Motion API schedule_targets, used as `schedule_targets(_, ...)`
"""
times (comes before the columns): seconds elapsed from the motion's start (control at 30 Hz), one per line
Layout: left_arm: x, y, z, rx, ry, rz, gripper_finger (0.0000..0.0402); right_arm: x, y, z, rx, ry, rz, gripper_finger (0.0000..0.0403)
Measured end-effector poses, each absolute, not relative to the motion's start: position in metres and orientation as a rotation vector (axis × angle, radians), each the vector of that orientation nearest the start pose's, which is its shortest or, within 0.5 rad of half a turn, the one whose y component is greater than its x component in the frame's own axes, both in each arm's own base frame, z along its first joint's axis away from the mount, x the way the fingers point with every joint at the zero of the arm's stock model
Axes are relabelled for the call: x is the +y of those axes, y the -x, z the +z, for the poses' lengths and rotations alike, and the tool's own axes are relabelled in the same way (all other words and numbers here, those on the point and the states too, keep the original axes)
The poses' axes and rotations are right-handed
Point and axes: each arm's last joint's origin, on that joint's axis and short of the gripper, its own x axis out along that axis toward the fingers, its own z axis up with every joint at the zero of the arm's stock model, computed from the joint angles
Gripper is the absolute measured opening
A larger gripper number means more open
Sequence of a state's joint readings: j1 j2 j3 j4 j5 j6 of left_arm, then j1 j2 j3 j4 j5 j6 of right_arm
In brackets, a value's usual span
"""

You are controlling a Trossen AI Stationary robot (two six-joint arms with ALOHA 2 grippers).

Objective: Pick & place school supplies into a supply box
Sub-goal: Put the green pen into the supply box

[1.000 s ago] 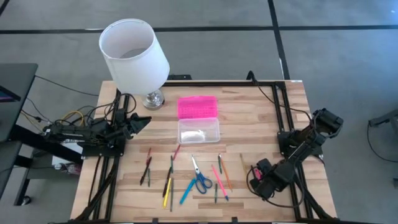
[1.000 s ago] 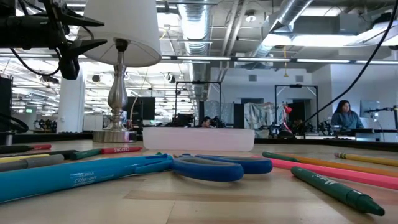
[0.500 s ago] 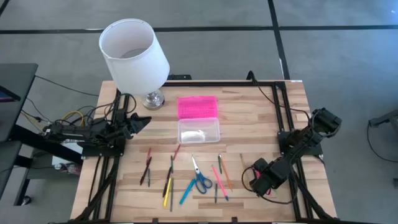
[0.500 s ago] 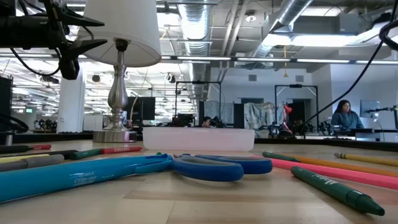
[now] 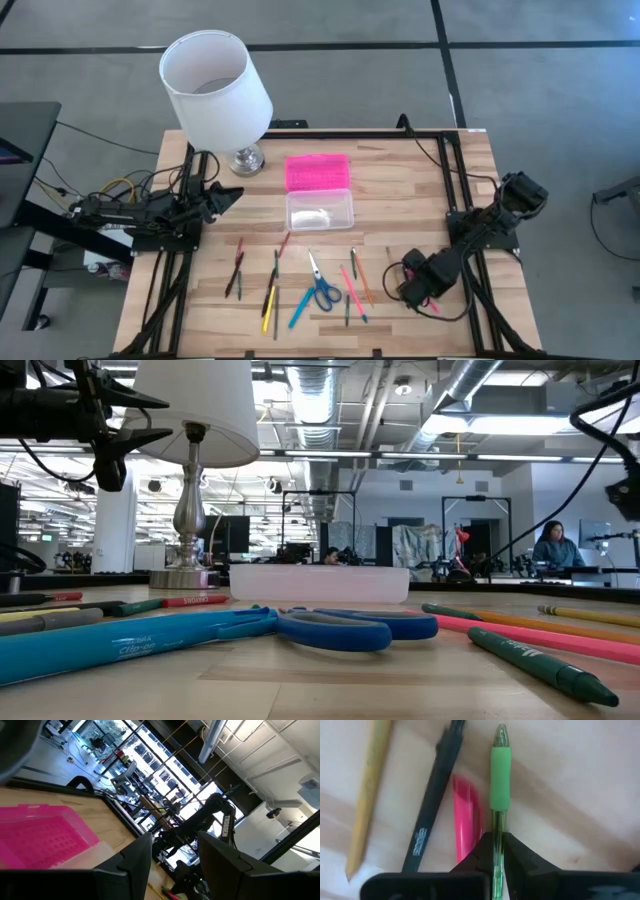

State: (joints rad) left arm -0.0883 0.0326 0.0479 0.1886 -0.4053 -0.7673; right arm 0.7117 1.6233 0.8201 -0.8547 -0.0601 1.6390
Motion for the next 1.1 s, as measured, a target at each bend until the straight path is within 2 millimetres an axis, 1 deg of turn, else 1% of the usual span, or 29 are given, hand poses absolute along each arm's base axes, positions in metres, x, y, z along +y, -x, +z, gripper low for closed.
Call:
schedule_targets(0.17,0.004,-0.093,0.194,-0.303,0.806,0.242,0.0153,0.150,-0.177,0.147,1.476,-0.693,-0.806,0.0006)
schedule_targets(0.33,0.004,-0.093,0.193,-0.301,0.805,0.257,0.0153,0.141,-0.178,0.161,1.418,-0.717,-0.791,0.0006)
schedule_targets(0.43,0.004,-0.093,0.193,-0.302,0.805,0.257,0.0153,0.135,-0.180,0.169,1.378,-0.711,-0.756,0.0006)
schedule_targets(0.53,0.004,-0.093,0.193,-0.302,0.805,0.257,0.0153,0.129,-0.186,0.180,1.330,-0.670,-0.695,0.0006)
schedule_targets(0.67,0.004,-0.093,0.193,-0.302,0.805,0.257,0.0153,0.116,-0.203,0.195,1.240,-0.568,-0.623,0.0006)
schedule_targets(0.8,0.004,-0.093,0.193,-0.306,0.807,0.258,0.0153,0.097,-0.226,0.212,1.173,-0.462,-0.550,0.0006)
schedule_targets(0.97,0.004,-0.093,0.193,-0.307,0.810,0.258,0.0153,0.064,-0.256,0.232,1.068,-0.373,-0.484,0.0006)
schedule_targets(1.1,0.004,-0.093,0.193,-0.308,0.810,0.257,0.0153,0.033,-0.273,0.244,0.986,-0.311,-0.456,0.0006)
